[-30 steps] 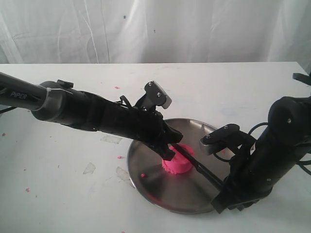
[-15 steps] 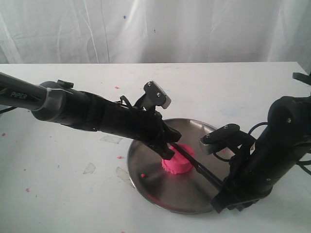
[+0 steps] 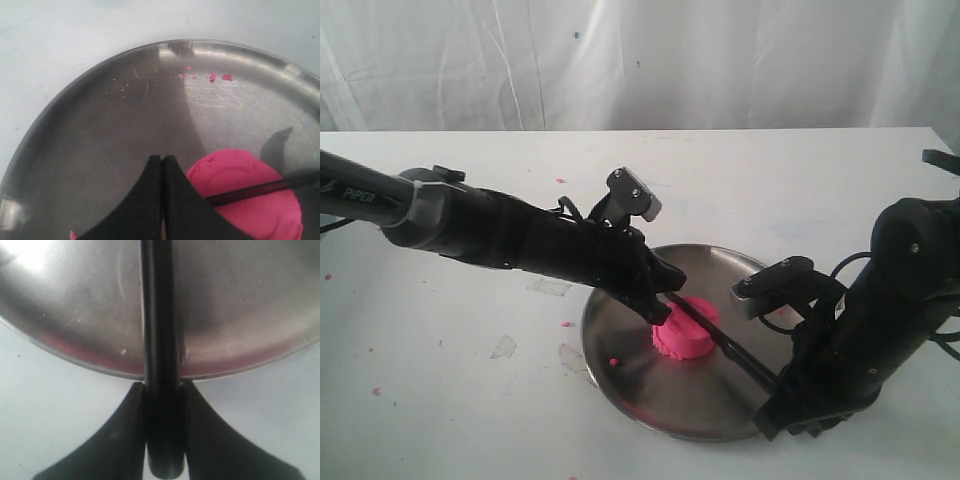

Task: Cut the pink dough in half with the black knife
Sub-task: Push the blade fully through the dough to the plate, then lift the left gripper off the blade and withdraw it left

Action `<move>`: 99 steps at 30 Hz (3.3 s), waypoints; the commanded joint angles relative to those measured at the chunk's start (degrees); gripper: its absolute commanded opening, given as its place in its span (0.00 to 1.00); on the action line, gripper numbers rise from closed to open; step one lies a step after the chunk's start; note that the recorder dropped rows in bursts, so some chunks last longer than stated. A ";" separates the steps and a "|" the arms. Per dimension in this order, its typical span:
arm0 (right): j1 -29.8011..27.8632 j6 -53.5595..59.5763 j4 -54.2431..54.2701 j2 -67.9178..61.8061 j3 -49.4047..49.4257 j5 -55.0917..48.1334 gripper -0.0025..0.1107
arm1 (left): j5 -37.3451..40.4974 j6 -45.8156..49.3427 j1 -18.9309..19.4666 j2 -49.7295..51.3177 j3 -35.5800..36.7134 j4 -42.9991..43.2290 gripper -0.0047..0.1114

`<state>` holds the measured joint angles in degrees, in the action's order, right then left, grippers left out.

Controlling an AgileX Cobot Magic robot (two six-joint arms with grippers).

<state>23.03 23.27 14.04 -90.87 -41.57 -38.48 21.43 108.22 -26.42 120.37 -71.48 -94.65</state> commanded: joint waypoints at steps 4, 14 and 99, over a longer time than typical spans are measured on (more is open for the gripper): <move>-0.12 -1.48 -0.32 -0.11 -0.33 -0.74 0.02 | -0.73 -0.31 0.02 3.67 0.74 2.33 0.04; -0.12 -1.48 0.70 -0.11 -0.45 -0.37 0.02 | -0.84 -0.20 0.02 3.67 0.74 2.21 0.04; -0.12 -0.99 2.06 -3.37 -1.30 -1.88 0.02 | -19.22 -17.14 0.02 -46.04 4.20 16.14 0.04</move>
<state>23.03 22.57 16.18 -94.13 -42.78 -40.61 8.45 92.01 -26.11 80.14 -69.63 -79.29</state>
